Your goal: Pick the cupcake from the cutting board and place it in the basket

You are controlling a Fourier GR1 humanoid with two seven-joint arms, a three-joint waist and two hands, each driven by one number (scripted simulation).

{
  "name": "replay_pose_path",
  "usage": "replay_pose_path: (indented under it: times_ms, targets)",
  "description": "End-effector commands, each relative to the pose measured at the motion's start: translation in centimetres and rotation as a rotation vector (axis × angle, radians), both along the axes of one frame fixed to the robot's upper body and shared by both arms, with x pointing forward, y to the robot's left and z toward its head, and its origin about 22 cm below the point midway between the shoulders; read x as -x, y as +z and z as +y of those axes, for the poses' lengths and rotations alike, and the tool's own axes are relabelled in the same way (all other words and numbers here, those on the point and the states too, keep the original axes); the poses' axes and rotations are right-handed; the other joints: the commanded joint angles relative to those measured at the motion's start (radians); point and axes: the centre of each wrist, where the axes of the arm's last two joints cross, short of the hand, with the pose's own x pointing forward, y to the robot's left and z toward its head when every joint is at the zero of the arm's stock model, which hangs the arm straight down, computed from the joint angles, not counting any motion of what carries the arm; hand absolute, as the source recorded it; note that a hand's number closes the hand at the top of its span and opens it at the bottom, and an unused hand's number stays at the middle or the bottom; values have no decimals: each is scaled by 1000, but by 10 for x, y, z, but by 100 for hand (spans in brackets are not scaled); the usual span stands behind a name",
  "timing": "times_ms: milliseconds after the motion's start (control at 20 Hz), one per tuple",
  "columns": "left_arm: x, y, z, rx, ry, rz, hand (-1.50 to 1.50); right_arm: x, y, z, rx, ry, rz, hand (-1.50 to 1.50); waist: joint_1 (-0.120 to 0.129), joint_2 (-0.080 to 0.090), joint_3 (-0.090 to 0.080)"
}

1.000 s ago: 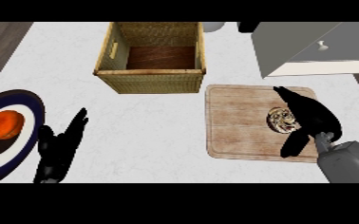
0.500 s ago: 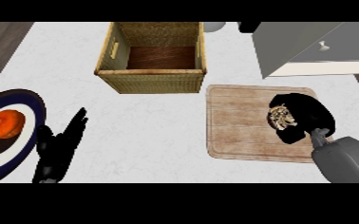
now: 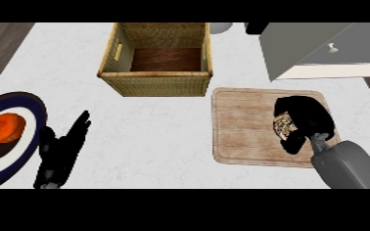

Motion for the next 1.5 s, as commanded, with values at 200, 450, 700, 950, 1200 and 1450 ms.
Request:
replay_pose_path:
  times_ms: [200,450,700,950,1200,1450]
  targets:
    - [-1,-7,-12,-4,-80,62,0,30,32,216,-87,195,-71,150,129,18,-18]
    - [-12,-7,-26,8,-114,60,0,33,70,250,-91,111,-243,150,150,22,-14]
    - [-14,-6,-28,10,-132,73,0,35,128,246,-537,-15,-460,150,166,17,-4]
    - [-17,-10,-27,-1,-133,97,0,39,178,265,-666,-65,-668,150,153,9,-13]
    - [-20,-8,-28,-9,-117,99,0,27,222,279,-688,-154,-778,150,135,7,-16]
    - [-13,-11,-24,-4,-91,116,0,19,264,289,-696,-251,-834,150,119,3,-18]
